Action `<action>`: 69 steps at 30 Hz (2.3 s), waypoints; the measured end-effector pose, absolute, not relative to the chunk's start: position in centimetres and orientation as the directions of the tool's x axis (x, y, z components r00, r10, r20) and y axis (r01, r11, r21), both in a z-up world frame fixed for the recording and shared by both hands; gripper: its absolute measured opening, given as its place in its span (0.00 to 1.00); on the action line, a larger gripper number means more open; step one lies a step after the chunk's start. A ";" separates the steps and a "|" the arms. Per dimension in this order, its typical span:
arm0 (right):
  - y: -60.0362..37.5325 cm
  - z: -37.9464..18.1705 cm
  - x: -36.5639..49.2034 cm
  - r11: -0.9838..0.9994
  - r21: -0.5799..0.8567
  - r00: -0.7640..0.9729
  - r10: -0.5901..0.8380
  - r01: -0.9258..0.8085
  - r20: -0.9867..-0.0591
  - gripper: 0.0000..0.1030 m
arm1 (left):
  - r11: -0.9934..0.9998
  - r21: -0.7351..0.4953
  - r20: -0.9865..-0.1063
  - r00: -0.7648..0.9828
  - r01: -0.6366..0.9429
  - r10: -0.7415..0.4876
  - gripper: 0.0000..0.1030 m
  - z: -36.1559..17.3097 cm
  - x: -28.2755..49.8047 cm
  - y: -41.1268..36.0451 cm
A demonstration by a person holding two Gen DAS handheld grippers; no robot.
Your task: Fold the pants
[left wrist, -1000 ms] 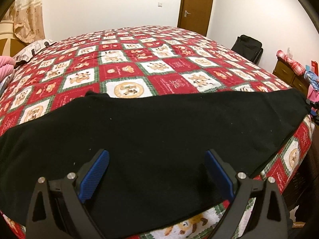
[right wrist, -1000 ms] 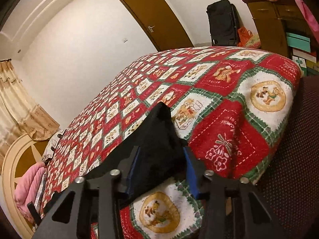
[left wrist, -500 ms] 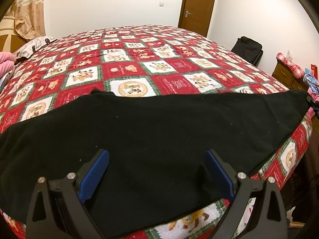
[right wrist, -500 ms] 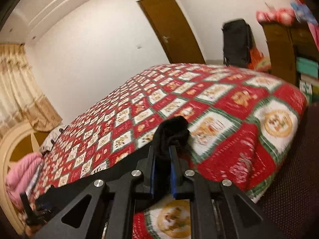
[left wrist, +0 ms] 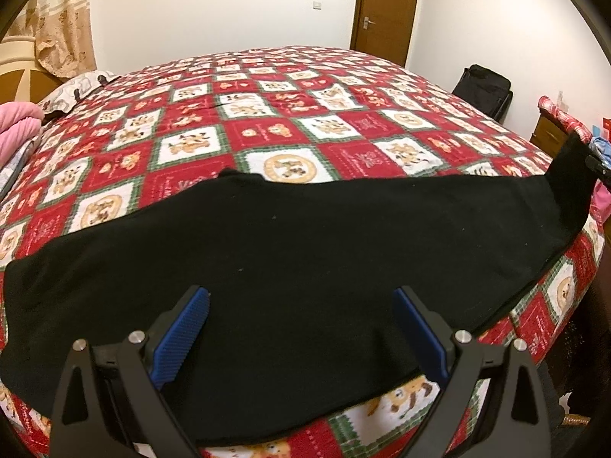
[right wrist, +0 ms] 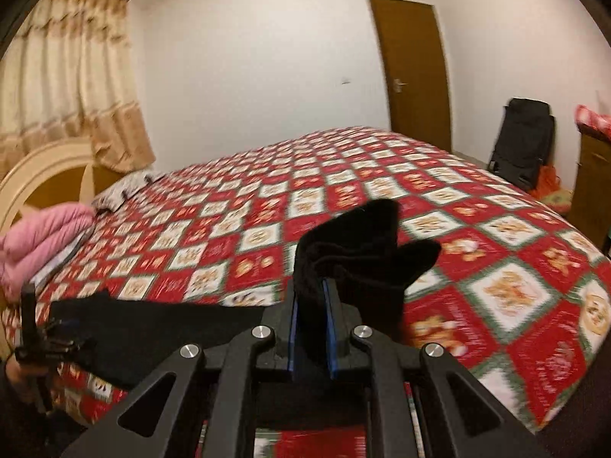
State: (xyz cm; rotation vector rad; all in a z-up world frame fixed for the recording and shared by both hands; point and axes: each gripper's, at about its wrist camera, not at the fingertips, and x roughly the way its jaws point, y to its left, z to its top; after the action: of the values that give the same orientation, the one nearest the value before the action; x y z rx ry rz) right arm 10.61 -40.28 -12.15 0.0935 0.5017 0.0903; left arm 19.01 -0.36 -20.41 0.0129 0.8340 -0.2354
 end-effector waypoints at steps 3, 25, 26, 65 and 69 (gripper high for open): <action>-38.0 -12.8 11.4 0.990 0.091 0.855 0.137 -0.105 -0.500 0.11 | 0.975 -0.080 -0.733 0.650 0.209 -0.199 0.96 -20.2 18.8 0.1; -28.8 -16.9 13.6 0.960 0.069 0.755 0.257 -0.271 -0.603 0.11 | 0.984 -0.083 -0.728 0.665 0.160 -0.170 0.96 -20.0 18.0 3.0; -28.4 -17.0 13.6 0.958 0.067 0.752 0.262 -0.280 -0.605 0.11 | 0.984 -0.083 -0.726 0.667 0.157 -0.168 0.96 -20.0 18.0 3.2; -16.2 -23.3 13.5 0.849 -0.174 0.629 0.217 -0.499 -0.746 0.12 | 0.970 -0.105 -0.723 0.652 0.219 -0.226 0.96 -19.3 18.6 0.9; -16.2 -22.7 12.4 0.807 -0.204 0.613 0.231 -0.555 -0.756 0.25 | 0.960 -0.102 -0.717 0.650 0.260 -0.252 0.96 -18.5 19.4 -1.1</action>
State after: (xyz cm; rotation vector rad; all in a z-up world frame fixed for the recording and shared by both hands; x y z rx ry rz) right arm 12.43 -16.16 -22.68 -0.4478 0.7897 0.4704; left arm 19.39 -1.13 -18.55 0.0108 0.8133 -0.2910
